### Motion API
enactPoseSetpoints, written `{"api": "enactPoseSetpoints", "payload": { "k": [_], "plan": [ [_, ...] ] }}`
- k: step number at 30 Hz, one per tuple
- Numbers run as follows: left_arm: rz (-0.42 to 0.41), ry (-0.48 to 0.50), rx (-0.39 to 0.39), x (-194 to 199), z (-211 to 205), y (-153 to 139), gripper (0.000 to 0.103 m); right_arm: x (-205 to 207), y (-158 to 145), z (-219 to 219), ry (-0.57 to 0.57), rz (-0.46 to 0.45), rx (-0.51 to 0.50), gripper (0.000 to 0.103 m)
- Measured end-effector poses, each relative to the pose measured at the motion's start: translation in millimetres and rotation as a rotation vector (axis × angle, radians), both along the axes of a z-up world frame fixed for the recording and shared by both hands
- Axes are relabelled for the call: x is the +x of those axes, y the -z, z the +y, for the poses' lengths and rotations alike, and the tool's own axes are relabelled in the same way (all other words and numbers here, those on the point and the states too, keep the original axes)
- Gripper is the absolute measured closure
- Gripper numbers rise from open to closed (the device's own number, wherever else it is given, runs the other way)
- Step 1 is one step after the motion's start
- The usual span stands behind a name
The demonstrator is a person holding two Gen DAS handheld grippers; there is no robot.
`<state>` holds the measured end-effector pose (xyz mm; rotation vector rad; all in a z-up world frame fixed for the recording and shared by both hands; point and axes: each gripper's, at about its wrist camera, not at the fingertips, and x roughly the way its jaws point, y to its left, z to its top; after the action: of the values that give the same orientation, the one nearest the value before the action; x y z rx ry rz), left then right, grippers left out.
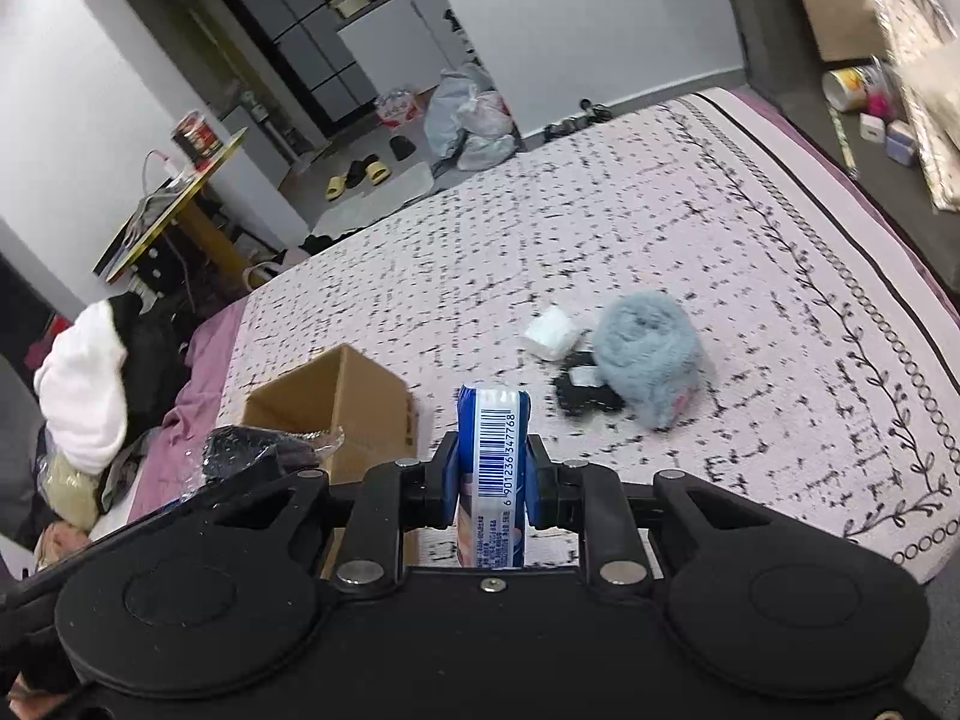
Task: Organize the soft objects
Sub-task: 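Carry the black bundle into the box and open the left tool while the right tool carries the carton, then lower the blue juice carton into the box and open the right tool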
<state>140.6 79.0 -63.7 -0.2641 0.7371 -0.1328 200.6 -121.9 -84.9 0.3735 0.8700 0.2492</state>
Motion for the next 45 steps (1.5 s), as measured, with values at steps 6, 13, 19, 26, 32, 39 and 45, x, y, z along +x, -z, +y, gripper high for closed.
{"api": "enactPoseSetpoints", "payload": {
  "k": [6, 13, 19, 26, 32, 39, 45],
  "plan": [
    [0.006, -0.053, 0.001, 1, 25, 2, 0.059, 1, -5, 28, -0.045, -0.025, -0.031, 0.082],
    [0.029, -0.126, -0.025, 3, 56, 9, 0.059, 9, -2, 63, -0.09, -0.035, -0.044, 0.082],
    [0.068, -0.162, -0.043, 7, 75, 21, 0.059, 16, 1, 92, -0.138, -0.039, -0.044, 0.082],
    [0.102, -0.192, -0.061, 12, 87, 35, 0.058, 30, 7, 119, -0.183, -0.03, -0.039, 0.082],
    [0.14, -0.221, -0.084, 20, 92, 47, 0.057, 45, 7, 138, -0.209, -0.039, -0.041, 0.082],
    [0.112, -0.273, -0.093, 15, 107, 36, 0.038, 54, 17, 149, -0.217, -0.017, -0.057, 0.082],
    [0.086, -0.302, -0.111, 9, 119, 24, 0.034, 53, 29, 153, -0.235, 0.012, -0.089, 0.078]
  ]
}}
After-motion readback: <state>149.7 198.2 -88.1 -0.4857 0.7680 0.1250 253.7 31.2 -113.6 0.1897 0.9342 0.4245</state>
